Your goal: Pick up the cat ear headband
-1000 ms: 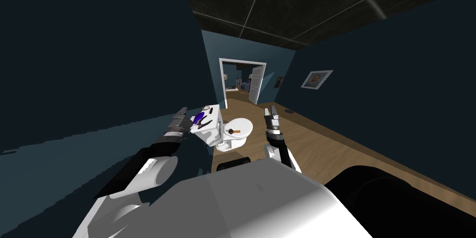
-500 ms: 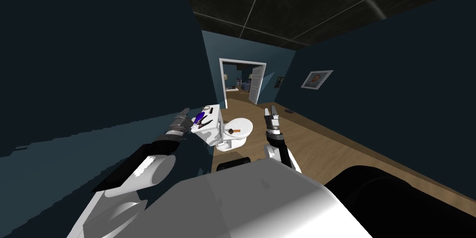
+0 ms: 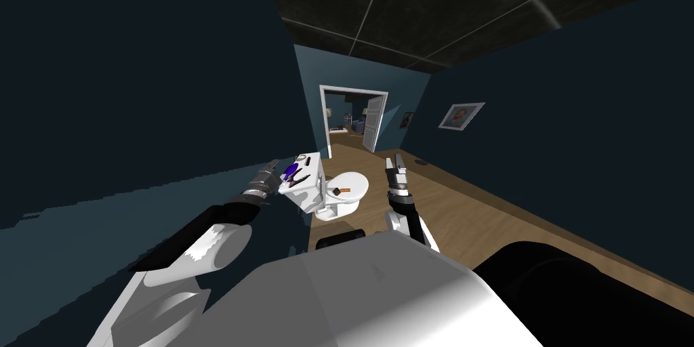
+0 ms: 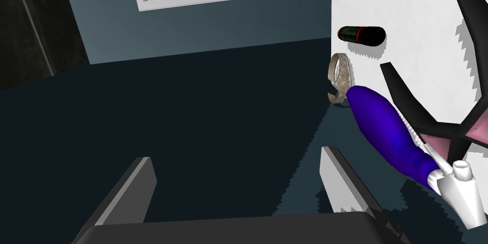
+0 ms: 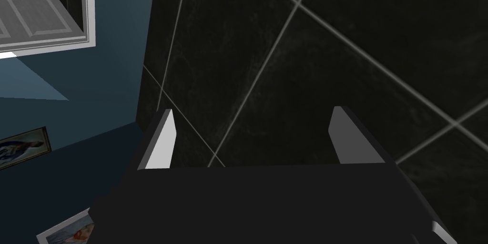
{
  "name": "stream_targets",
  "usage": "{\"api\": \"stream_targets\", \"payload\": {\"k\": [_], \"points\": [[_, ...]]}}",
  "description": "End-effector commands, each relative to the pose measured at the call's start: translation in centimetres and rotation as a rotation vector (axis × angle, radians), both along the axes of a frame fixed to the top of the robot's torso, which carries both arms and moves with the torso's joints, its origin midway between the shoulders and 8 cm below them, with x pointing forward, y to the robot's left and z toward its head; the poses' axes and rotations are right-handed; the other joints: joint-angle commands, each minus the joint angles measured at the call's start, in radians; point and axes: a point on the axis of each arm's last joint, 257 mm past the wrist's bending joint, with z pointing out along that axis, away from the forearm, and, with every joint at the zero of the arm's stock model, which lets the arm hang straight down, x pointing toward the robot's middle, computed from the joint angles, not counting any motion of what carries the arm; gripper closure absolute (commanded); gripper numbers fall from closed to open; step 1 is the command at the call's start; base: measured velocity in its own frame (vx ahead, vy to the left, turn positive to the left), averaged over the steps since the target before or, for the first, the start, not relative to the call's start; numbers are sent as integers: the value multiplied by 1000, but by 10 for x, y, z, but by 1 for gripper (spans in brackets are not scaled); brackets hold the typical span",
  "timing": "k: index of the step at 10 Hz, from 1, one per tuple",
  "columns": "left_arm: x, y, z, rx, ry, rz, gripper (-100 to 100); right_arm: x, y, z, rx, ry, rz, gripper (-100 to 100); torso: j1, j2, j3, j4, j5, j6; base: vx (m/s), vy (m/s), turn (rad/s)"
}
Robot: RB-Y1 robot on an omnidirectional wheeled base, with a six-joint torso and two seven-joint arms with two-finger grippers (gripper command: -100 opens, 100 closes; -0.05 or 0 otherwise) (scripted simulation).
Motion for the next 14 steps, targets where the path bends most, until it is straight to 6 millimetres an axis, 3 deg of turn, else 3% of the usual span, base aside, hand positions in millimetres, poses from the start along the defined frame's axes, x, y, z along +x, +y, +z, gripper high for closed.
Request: {"api": "stream_targets", "payload": {"k": [1,14], "points": [[1,3,-5,8,36,-5,-100,0,0,0,0,0,0,0,0,0,0,0,0,0,9,-4,-12],[-8,21,-69,35,334,-13,-100,0,0,0,0,0,0,0,-1,-1,-1,0,0,0,15,-6,-13]]}}
